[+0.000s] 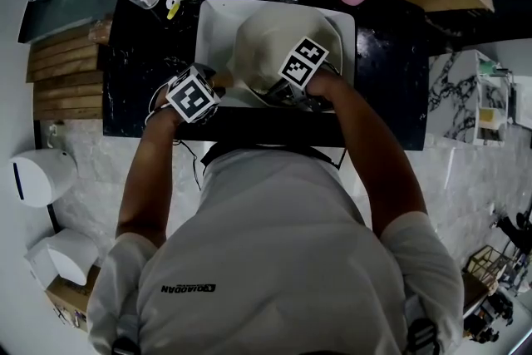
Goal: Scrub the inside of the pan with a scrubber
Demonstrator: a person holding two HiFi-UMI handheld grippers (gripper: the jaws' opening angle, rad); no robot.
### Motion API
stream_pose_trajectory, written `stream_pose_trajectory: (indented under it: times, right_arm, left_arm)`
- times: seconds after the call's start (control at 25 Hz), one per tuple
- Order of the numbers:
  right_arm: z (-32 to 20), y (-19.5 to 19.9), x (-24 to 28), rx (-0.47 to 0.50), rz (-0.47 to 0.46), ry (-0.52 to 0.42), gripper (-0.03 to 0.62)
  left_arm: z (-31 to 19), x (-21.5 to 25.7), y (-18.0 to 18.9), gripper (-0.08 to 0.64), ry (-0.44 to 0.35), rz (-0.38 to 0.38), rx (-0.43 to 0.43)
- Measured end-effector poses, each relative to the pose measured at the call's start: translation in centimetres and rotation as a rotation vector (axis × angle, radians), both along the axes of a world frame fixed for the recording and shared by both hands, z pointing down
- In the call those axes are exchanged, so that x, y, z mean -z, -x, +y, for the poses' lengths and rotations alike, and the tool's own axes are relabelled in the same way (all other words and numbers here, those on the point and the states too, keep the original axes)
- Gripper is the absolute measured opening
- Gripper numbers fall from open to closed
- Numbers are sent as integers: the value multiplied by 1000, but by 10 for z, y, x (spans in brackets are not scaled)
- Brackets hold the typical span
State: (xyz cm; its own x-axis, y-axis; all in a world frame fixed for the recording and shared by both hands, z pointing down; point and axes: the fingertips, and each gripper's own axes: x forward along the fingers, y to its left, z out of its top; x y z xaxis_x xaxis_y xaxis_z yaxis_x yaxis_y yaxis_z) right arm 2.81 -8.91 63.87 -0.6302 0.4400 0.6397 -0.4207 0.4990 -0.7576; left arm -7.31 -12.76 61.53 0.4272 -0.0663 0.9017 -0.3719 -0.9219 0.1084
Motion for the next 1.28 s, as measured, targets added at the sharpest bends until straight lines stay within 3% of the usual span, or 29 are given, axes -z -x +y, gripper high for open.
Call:
stream_pose_trajectory:
  times: [0.44,0.72,0.84,0.96,1.08,1.16,1.28]
  right_arm:
    - [11,-40,-2,77,86,80,80]
    - [15,-39,-3,121,109,61,80]
    - [6,-38,1,115,100,6,80]
    - [-26,-35,16,44,72,-174,80]
    - [-73,-39,38,49,100,-515,80]
    - [-103,-48,48,154,200,-800,80]
    - [-131,-67,43,466,403,-1147,78]
  left_arm:
    - [-4,-8,4,193,-8,-9,5]
    - [-4,-7,3,193,-4,-4,5]
    - [-3,-7,4,193,2,-3,3]
    - [-3,-7,4,193,9,1,-2]
    - [-3,-7,4,193,13,9,-4]
    - [-3,-7,4,194,17,10,2]
    - [-4,-7,4,195,17,10,11]
